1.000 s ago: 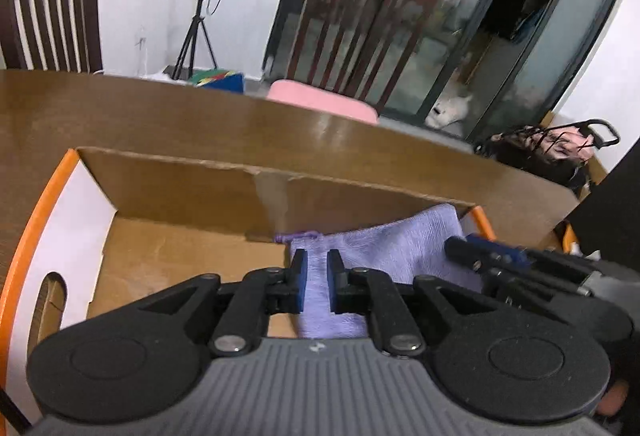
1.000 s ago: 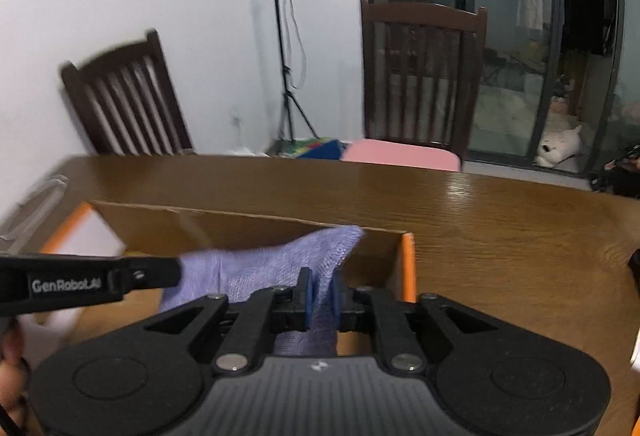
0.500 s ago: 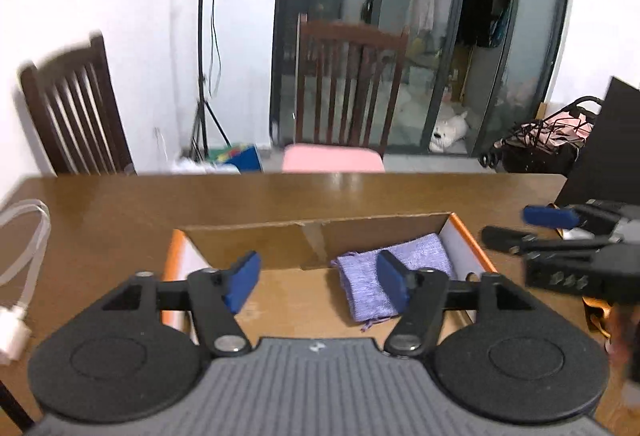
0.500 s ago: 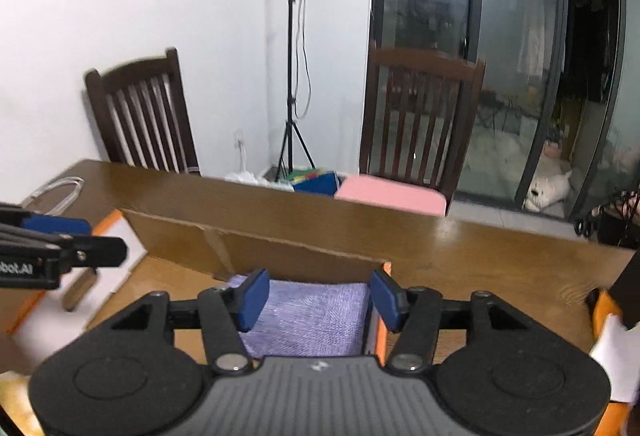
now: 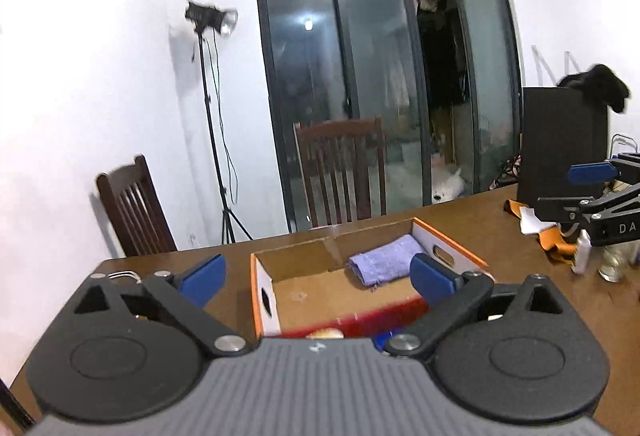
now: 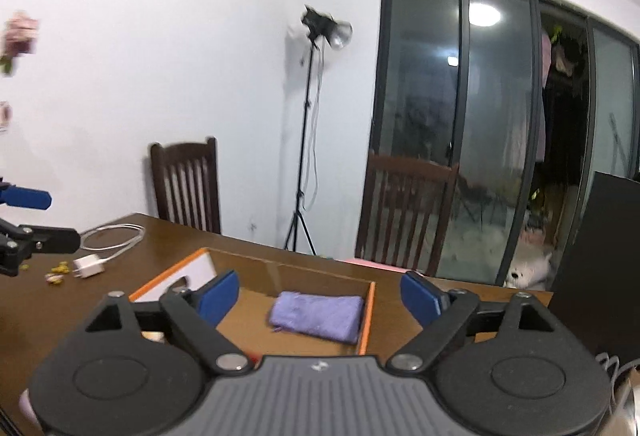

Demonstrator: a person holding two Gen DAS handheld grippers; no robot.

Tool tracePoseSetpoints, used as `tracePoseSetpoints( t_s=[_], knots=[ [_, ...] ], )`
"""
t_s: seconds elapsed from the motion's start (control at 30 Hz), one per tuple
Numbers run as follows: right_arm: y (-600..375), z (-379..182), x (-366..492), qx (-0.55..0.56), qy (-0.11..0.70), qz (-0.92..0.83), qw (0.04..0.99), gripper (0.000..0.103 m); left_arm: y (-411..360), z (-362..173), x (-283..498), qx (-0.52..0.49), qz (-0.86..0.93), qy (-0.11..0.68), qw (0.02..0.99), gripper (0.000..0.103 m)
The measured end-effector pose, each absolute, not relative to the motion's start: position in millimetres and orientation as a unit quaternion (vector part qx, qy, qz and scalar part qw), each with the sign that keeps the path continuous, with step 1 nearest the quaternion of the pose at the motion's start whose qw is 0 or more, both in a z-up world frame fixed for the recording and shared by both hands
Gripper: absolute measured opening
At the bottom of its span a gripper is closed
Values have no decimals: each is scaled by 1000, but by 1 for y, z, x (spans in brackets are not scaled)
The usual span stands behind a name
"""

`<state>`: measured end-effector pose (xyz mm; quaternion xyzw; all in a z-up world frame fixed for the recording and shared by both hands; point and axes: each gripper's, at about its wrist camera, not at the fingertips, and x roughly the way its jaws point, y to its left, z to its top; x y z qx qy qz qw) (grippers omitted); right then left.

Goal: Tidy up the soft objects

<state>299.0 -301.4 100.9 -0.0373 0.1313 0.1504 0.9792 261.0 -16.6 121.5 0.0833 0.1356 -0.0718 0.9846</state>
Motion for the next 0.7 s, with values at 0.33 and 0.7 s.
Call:
tracePoseSetpoints(
  t_s=[0.33, 0.7],
  knots=[
    [-304, 27, 167, -5, 110, 152, 982, 99, -28, 46, 150, 53, -42, 133, 989, 103],
    [-305, -18, 155, 45, 178, 174, 968, 96, -22, 23, 156, 25, -71, 188, 979, 103]
  ],
)
